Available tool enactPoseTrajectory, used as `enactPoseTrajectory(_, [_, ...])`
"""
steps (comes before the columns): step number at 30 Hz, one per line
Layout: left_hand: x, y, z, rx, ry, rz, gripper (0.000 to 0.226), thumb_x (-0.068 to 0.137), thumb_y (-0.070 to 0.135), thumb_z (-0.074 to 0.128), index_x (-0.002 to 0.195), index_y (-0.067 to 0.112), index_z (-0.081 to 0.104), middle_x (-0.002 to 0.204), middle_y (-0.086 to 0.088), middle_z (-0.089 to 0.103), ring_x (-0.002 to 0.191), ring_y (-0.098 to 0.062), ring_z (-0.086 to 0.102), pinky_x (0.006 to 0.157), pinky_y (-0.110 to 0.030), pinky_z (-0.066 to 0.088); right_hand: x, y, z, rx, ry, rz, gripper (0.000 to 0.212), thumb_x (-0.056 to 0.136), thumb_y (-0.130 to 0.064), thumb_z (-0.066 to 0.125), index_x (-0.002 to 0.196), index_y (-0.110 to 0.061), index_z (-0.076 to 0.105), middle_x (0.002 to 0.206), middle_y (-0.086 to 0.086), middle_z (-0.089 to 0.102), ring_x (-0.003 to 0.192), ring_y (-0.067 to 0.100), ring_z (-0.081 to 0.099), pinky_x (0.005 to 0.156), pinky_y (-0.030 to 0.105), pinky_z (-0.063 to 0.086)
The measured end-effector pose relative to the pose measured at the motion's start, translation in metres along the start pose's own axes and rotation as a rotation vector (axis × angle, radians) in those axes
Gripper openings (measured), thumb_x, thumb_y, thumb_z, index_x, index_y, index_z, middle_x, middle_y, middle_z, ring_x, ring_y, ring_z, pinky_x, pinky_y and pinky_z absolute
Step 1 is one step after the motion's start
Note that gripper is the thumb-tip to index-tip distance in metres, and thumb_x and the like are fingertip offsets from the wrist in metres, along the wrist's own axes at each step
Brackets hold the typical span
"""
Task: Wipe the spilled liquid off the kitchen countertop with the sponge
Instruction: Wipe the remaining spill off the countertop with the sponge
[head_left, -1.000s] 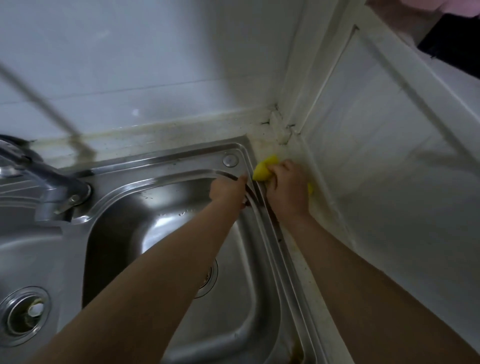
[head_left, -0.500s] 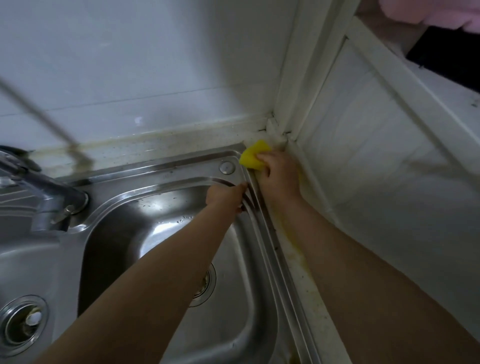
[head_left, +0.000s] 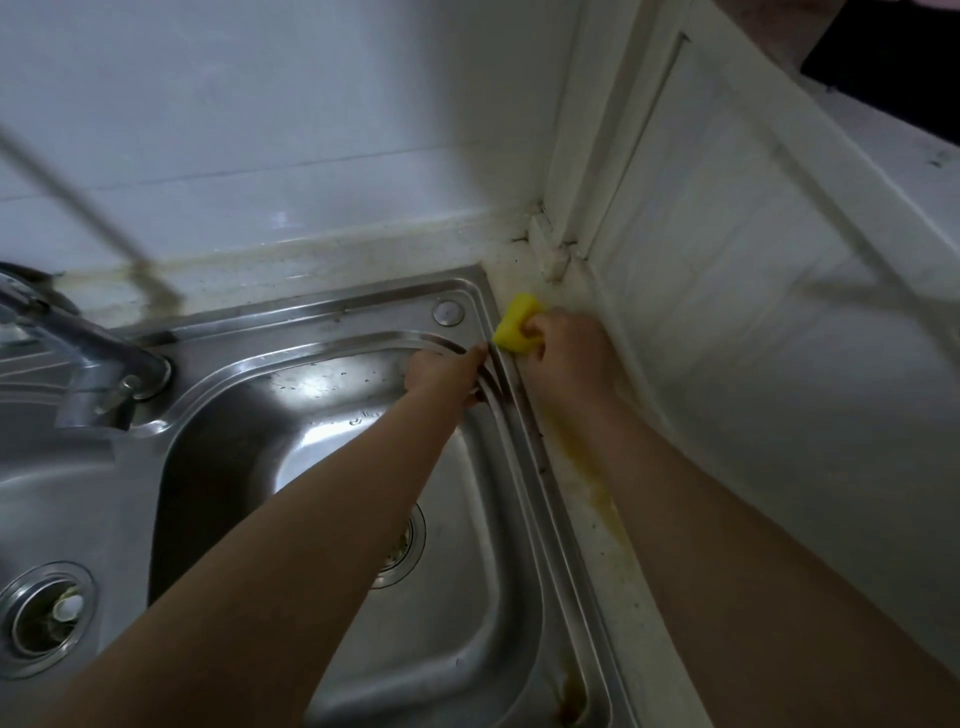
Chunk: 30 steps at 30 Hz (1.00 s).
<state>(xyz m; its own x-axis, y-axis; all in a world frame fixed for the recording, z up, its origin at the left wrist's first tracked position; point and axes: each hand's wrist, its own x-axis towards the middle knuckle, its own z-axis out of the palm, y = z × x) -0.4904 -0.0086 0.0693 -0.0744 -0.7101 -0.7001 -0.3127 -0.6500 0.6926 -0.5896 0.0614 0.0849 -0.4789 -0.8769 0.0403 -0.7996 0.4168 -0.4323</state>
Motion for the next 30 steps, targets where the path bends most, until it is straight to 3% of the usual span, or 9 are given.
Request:
enactPoseTrajectory(2, [-0.004, -0.007, 0.002, -0.022, -0.001, 0.017, 0.034, 0.082, 0.024, 0.073, 0.072, 0.007, 0.046, 0.085, -0.013, 0.062, 0.077, -0.025, 0.063, 0.079, -0.038, 0.057, -0.032, 0.004, 0.007, 0.018, 0.113, -0.004, 0.007, 0.064, -0.005, 0.054, 0.067, -0.011, 0.055, 0.073, 0.012, 0.06, 0.066, 0.028, 0.052, 0.054, 0.027, 0.031])
enactPoseTrajectory(4, [-0.013, -0.016, 0.004, -0.045, -0.011, -0.001, 0.038, 0.083, 0.026, 0.071, 0.07, 0.008, 0.04, 0.073, -0.011, 0.058, 0.076, -0.028, 0.062, 0.085, -0.042, 0.055, -0.06, 0.004, 0.008, 0.054, 0.2, -0.001, 0.01, 0.055, -0.009, 0.051, 0.059, -0.017, 0.045, 0.061, 0.01, 0.055, 0.055, 0.022, 0.042, 0.051, 0.023, 0.022])
enactPoseTrajectory(8, [-0.022, -0.021, 0.006, -0.06, -0.025, -0.02, 0.038, 0.084, 0.027, 0.07, 0.08, 0.004, 0.041, 0.09, -0.018, 0.062, 0.08, -0.03, 0.063, 0.083, -0.043, 0.056, -0.054, 0.001, 0.006, 0.066, 0.171, 0.055, 0.019, 0.071, -0.002, 0.051, 0.084, -0.002, 0.064, 0.086, 0.018, 0.063, 0.079, 0.033, 0.056, 0.066, 0.035, 0.04])
enactPoseTrajectory(11, [-0.015, -0.021, 0.005, -0.086, -0.028, -0.04, 0.037, 0.081, 0.025, 0.073, 0.075, 0.005, 0.042, 0.097, -0.02, 0.066, 0.083, -0.032, 0.067, 0.083, -0.043, 0.056, -0.009, -0.003, 0.0, 0.096, 0.046, -0.028, 0.032, 0.085, 0.0, 0.049, 0.115, -0.002, 0.061, 0.117, 0.019, 0.06, 0.105, 0.035, 0.054, 0.087, 0.037, 0.044])
enactPoseTrajectory(13, [-0.013, -0.022, 0.003, -0.108, -0.042, -0.039, 0.036, 0.081, 0.022, 0.073, 0.073, 0.007, 0.042, 0.093, -0.02, 0.066, 0.085, -0.032, 0.067, 0.082, -0.045, 0.056, -0.004, 0.0, 0.001, 0.093, -0.013, -0.061, 0.029, 0.084, -0.001, 0.05, 0.108, -0.002, 0.065, 0.111, 0.017, 0.063, 0.1, 0.034, 0.056, 0.08, 0.037, 0.047])
enactPoseTrajectory(17, [-0.013, -0.023, 0.0, -0.061, -0.051, -0.055, 0.034, 0.082, 0.026, 0.072, 0.073, 0.006, 0.046, 0.081, -0.015, 0.064, 0.078, -0.028, 0.066, 0.078, -0.039, 0.058, -0.044, -0.004, 0.009, 0.032, 0.177, 0.038, 0.013, 0.072, -0.001, 0.055, 0.081, -0.005, 0.063, 0.086, 0.015, 0.062, 0.082, 0.032, 0.054, 0.064, 0.033, 0.036])
enactPoseTrajectory(22, [-0.017, -0.026, 0.001, -0.062, -0.028, -0.026, 0.041, 0.079, 0.029, 0.075, 0.077, 0.007, 0.041, 0.097, -0.018, 0.065, 0.088, -0.031, 0.068, 0.083, -0.041, 0.057, -0.011, -0.005, -0.005, 0.051, 0.029, -0.012, 0.034, 0.088, -0.007, 0.047, 0.119, -0.006, 0.059, 0.124, 0.015, 0.057, 0.11, 0.032, 0.052, 0.093, 0.039, 0.043])
enactPoseTrajectory(26, [-0.026, -0.031, -0.002, 0.003, -0.121, 0.005, 0.044, 0.075, 0.032, 0.078, 0.086, 0.002, 0.047, 0.091, -0.014, 0.06, 0.08, -0.025, 0.064, 0.081, -0.038, 0.057, -0.04, 0.01, -0.001, 0.094, 0.018, -0.093, 0.021, 0.081, -0.004, 0.053, 0.094, -0.002, 0.07, 0.102, 0.016, 0.066, 0.093, 0.034, 0.058, 0.074, 0.037, 0.048])
enactPoseTrajectory(30, [-0.05, -0.044, -0.003, 0.18, -0.249, 0.082, 0.037, 0.073, 0.017, 0.08, 0.099, 0.003, 0.058, 0.079, -0.007, 0.055, 0.068, -0.014, 0.053, 0.069, -0.026, 0.052, -0.094, 0.022, -0.001, 0.079, 0.132, -0.055, 0.004, 0.061, -0.008, 0.058, 0.061, -0.005, 0.061, 0.066, 0.014, 0.062, 0.061, 0.031, 0.054, 0.054, 0.025, 0.031])
